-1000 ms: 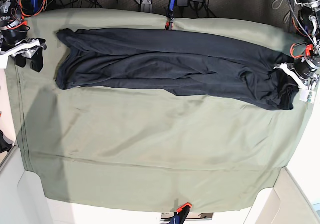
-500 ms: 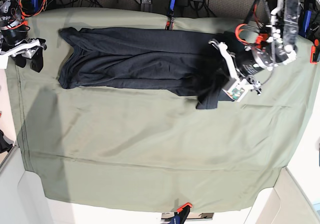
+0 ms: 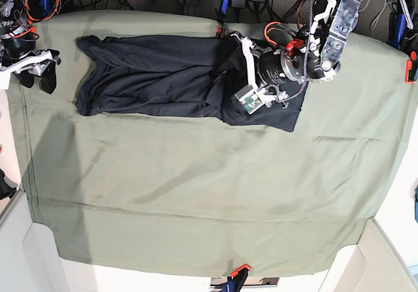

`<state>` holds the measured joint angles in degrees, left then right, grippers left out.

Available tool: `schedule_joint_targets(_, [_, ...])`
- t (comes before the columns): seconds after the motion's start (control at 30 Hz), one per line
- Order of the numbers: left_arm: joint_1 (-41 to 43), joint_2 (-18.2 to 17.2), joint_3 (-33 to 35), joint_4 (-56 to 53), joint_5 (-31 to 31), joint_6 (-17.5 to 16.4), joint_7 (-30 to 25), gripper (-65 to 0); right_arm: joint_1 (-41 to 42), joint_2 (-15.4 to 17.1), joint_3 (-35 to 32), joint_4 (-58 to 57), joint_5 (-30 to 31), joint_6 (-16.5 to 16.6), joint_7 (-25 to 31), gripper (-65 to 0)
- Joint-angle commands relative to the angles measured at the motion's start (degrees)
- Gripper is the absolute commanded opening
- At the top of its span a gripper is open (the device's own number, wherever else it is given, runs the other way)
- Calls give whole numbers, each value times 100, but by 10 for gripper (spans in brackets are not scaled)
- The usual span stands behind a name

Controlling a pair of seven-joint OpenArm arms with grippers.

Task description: Fold the T-shirt properly

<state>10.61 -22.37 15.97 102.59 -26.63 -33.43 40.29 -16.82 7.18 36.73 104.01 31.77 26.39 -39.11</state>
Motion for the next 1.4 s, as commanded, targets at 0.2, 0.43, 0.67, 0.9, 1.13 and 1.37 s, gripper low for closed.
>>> schedule_joint_targets(0.2, [-208, 457, 15, 203, -1648, -302, 1340, -263, 26, 72, -232, 98, 553, 468, -337, -275])
schedule_joint_targets(0.43, [-426, 588, 20, 203, -1556, -627, 1784, -264, 26, 57, -1104, 96, -22, 332, -308, -275])
schedule_joint_targets(0.67, [-420, 568, 20, 203, -887, -627, 1574, -264, 26, 57, -1248, 96, -341, 186, -140, -275])
schedule_joint_targets(0.9, [-426, 595, 20, 223, -3248, -657, 2210, -264, 26, 57, -1248, 96, -435, 186, -96, -275])
schedule_joint_targets(1.13, [-671, 634, 17, 258, -3222, -657, 2164, -264, 26, 57, -1248, 96, -437, 186, -96, -275])
schedule_joint_targets(1.37, [-817, 560, -479, 262, -3058, -657, 2170, -264, 24, 57, -1248, 96, -490, 63, -98, -275])
